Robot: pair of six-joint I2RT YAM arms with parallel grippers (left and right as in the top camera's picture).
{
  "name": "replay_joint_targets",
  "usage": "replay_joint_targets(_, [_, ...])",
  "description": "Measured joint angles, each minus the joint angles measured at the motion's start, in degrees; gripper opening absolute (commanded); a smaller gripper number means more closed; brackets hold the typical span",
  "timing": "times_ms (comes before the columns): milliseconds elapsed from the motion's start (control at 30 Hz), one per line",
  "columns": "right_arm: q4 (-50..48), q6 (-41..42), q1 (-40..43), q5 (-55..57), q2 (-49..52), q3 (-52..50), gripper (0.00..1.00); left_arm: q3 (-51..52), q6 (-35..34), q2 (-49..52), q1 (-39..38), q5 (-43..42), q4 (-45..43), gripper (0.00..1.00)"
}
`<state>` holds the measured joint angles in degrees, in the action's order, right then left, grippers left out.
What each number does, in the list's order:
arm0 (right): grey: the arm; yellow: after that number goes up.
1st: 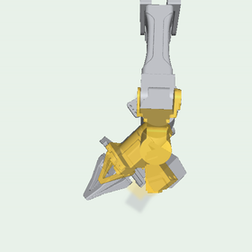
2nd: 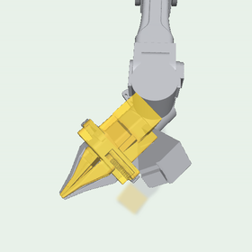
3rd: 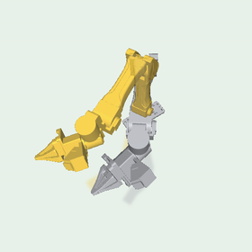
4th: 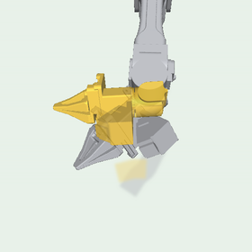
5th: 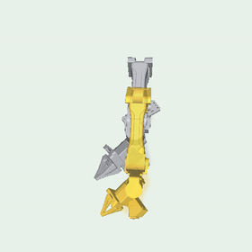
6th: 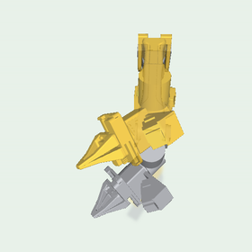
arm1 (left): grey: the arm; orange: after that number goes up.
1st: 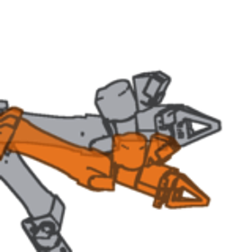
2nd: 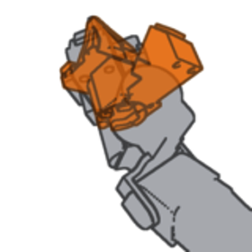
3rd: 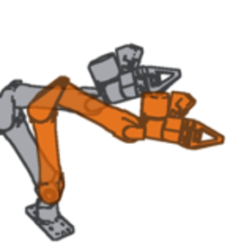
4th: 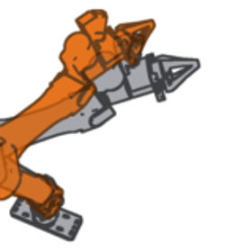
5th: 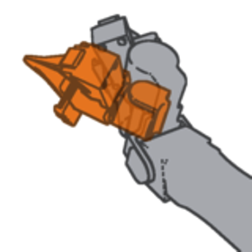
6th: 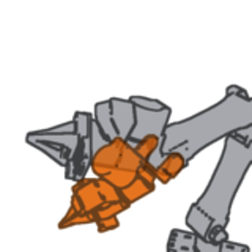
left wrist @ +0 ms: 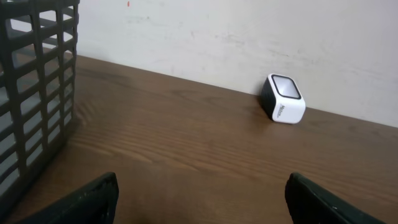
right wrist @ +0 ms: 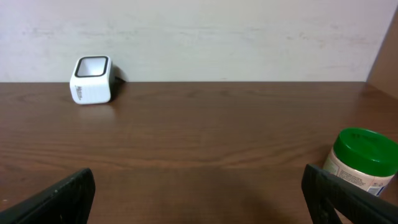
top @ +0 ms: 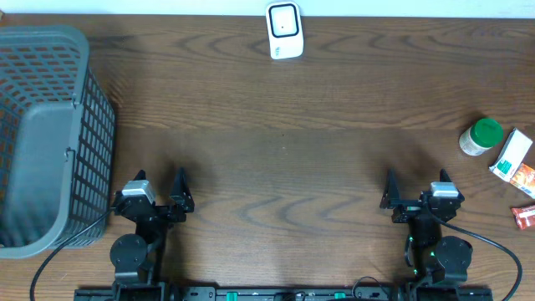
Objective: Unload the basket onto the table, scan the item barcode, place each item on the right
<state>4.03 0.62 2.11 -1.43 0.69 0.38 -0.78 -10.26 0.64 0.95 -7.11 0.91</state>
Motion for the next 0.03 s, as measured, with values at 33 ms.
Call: replay_joint_targets(33, [0.00, 0.02, 0.00, 0.00, 0.00, 0.00, 0.99, 0.00, 0.00, 0.00, 0.00, 0.00, 0.00, 0.86])
